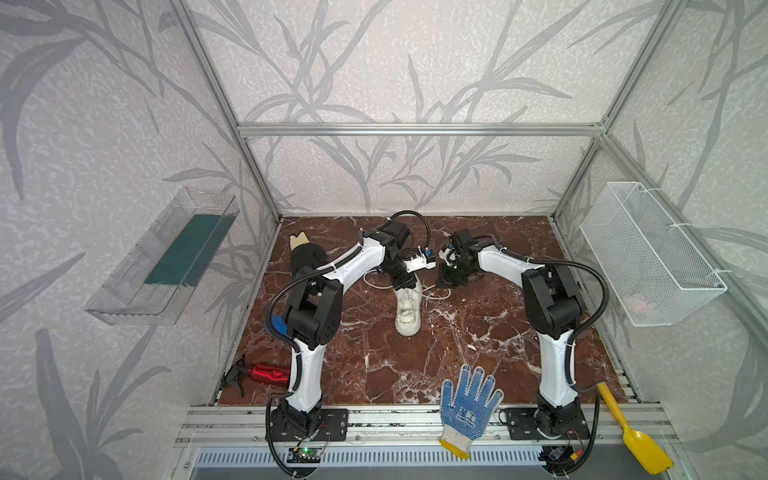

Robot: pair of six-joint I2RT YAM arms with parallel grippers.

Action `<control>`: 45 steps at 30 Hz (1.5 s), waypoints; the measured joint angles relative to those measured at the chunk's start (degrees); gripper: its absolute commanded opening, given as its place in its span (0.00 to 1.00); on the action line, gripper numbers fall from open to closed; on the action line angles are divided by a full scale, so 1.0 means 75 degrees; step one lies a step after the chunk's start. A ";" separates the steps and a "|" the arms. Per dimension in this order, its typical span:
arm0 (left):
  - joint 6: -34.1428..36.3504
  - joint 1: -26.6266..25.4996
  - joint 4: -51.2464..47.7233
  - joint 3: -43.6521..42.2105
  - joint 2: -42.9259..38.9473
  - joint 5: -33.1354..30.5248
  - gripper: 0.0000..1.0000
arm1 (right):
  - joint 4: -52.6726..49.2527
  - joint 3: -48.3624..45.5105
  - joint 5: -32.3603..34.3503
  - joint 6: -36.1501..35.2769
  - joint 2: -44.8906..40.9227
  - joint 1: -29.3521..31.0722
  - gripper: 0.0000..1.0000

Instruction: Tie the shoes

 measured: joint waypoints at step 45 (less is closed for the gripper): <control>-0.0962 0.0466 0.0912 -0.1352 -0.1241 -0.0673 0.00 | -0.0886 -0.0650 0.3042 0.0860 -0.1233 -0.0685 0.35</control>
